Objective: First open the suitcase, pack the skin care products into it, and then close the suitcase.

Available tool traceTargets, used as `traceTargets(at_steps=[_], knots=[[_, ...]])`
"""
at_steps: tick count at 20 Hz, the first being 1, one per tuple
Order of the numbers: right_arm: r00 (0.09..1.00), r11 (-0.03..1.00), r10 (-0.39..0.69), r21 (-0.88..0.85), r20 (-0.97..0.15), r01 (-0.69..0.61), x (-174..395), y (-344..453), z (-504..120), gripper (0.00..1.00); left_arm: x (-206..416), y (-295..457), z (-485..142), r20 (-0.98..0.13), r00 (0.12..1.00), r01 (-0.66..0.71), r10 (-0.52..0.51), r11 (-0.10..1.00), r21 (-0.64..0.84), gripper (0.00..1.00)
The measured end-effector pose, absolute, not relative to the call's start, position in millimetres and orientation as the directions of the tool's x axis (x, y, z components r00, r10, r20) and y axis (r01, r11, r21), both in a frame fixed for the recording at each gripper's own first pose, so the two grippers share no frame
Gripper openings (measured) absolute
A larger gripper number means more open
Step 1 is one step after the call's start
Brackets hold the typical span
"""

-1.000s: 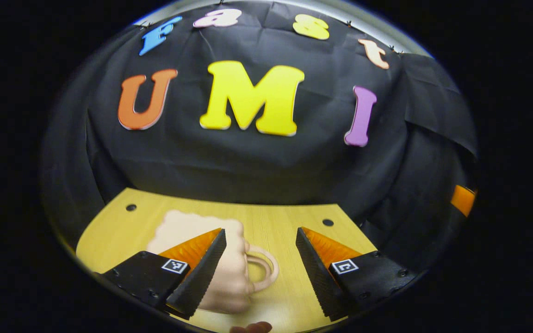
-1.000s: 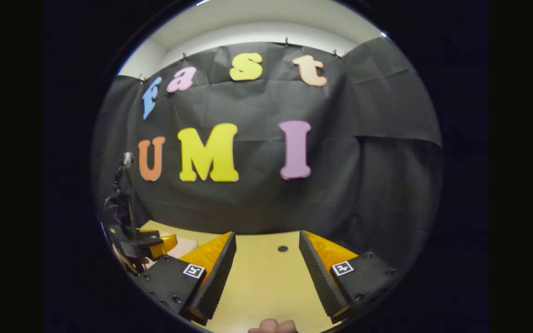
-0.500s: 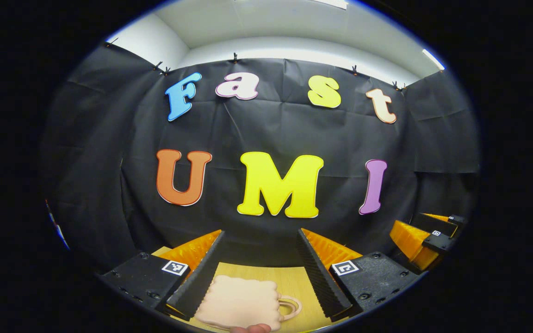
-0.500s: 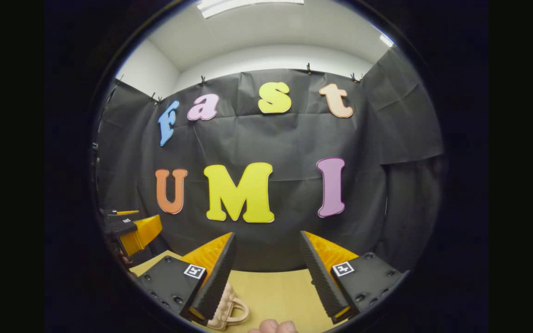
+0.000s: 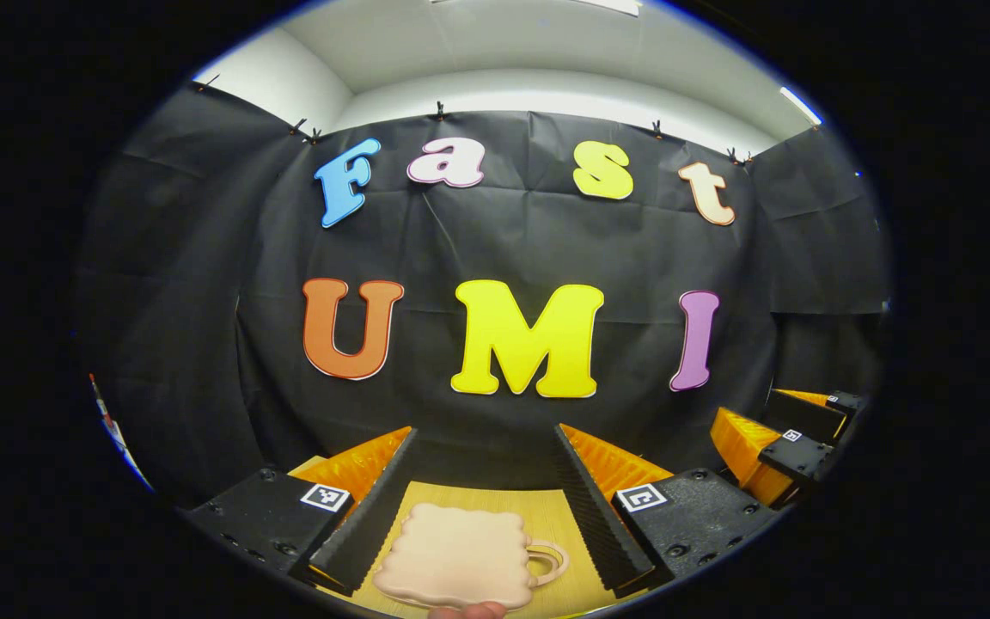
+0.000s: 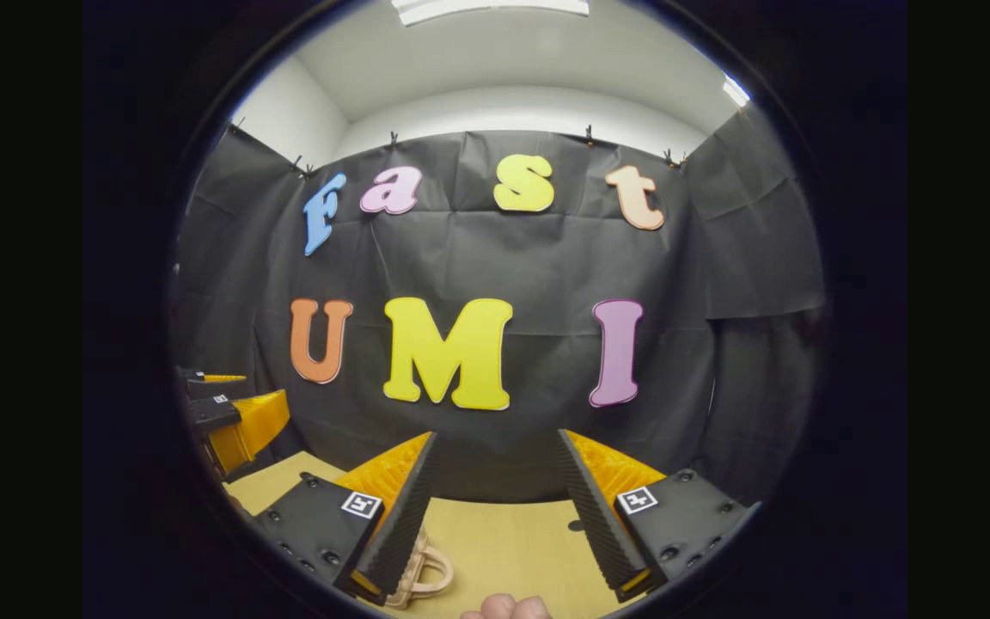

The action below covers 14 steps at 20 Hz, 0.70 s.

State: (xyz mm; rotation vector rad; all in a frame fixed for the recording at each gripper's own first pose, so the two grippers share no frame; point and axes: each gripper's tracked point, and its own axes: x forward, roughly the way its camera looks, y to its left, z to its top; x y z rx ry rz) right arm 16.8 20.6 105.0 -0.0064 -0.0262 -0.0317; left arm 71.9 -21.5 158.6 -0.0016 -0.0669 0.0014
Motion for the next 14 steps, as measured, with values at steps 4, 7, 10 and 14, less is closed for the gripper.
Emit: traceTargets(at_steps=[4,7,10,14], knots=[[1.000,1.000,-0.010,-0.008,0.021,0.011,14.2,29.7,102.0,0.81,70.9,-24.0,157.5,0.068,0.998,0.005,-0.005,1.000,0.003,0.96],[1.000,1.000,-0.010,-0.013,0.011,0.010,14.9,30.6,98.5,0.81,70.2,-23.0,154.1,0.061,0.998,0.004,-0.005,1.000,0.011,0.97],[1.000,1.000,-0.010,-0.007,0.002,0.010,17.2,30.4,95.6,0.80,71.3,-19.6,154.6,0.063,0.998,-0.003,0.003,1.000,0.006,0.97],[1.000,1.000,0.000,-0.009,-0.001,0.000,21.1,34.5,95.4,0.80,71.6,-13.7,151.3,0.054,0.998,-0.017,0.018,1.000,-0.010,0.97]])
